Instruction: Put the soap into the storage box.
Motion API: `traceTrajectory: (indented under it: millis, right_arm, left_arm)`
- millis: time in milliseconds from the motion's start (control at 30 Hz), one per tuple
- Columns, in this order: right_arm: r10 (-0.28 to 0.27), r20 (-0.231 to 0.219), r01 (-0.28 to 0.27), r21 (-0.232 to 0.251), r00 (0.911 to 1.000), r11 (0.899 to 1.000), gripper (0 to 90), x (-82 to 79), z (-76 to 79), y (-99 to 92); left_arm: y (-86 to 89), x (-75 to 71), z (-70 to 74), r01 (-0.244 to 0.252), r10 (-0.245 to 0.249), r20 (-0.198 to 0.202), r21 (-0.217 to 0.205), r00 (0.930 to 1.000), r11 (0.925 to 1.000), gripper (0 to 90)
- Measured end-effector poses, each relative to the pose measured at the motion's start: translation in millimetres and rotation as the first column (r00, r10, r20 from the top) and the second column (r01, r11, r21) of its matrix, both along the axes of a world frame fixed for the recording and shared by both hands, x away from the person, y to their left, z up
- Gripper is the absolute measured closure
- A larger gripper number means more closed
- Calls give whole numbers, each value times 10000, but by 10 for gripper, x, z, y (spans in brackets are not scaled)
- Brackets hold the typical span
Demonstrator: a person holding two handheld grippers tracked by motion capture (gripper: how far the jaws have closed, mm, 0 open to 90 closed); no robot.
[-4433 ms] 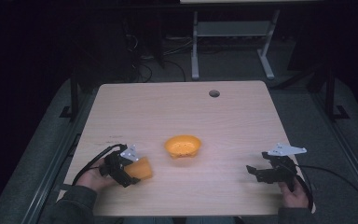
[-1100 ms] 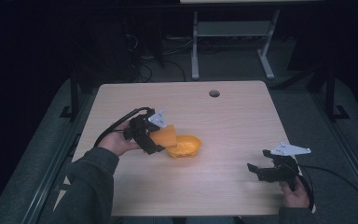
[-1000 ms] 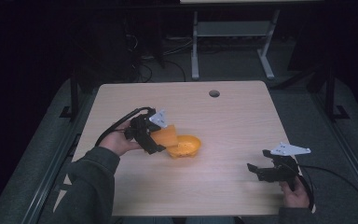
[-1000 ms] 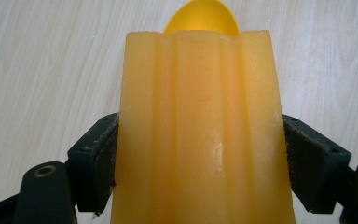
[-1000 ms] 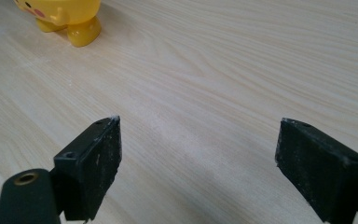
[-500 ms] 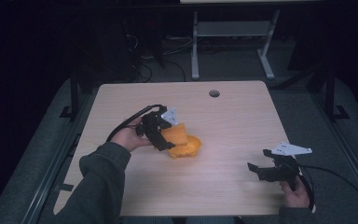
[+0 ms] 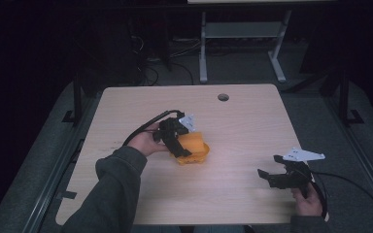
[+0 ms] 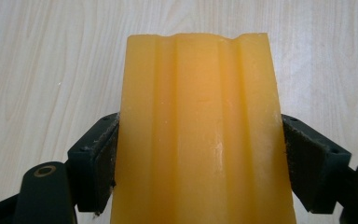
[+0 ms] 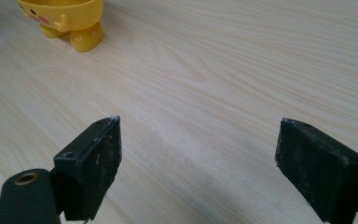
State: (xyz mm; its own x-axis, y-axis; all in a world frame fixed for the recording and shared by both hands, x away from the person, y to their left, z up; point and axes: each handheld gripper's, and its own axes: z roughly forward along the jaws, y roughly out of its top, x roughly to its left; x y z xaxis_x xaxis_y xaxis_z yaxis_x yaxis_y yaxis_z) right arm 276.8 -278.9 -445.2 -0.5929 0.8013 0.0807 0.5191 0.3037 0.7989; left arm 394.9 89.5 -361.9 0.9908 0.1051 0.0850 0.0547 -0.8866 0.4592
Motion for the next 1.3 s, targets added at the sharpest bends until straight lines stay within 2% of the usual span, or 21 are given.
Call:
traceTrajectory:
  millis: [300, 500, 567, 800, 1300]
  right_arm:
    - [5, -41, -5, 11, 10000, 10000, 139, -1, 2, 3]
    - [42, -66, -42, 1, 10000, 10000, 139, 0, 2, 6]
    - [54, -44, -54, -15, 10000, 10000, 139, 1, 1, 4]
    - [67, -54, -67, -13, 10000, 10000, 140, 0, 2, 6]
    - [133, -82, -134, -43, 9999, 9999, 139, 2, -1, 15]
  left_arm:
    - [-83, 79, -99, 154, -157, -381, -78, 9992, 9999, 208]
    - [-123, 128, -169, 273, -260, -508, 250, 9984, 9993, 208]
    - [-128, 146, -177, 270, -258, -605, 184, 9978, 9995, 207]
    - [-167, 145, -241, 471, -440, -543, 572, 9976, 9972, 206]
    - [-144, 156, -238, 333, -302, -769, 395, 9966, 9987, 189]
